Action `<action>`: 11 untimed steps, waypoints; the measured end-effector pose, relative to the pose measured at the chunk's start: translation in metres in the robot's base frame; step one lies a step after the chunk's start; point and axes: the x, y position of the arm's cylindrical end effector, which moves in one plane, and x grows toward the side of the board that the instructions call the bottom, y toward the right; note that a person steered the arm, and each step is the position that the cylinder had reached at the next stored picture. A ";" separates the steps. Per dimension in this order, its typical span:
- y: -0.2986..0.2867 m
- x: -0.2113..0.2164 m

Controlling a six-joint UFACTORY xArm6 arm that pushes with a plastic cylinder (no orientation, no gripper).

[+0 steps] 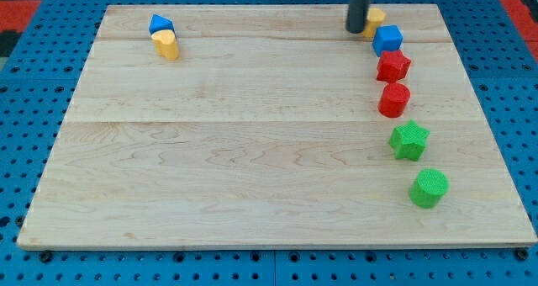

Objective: Separate yellow heart from the blue triangle

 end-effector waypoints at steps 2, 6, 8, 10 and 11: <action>-0.106 0.073; -0.373 0.016; -0.210 -0.012; -0.280 0.015; -0.319 0.029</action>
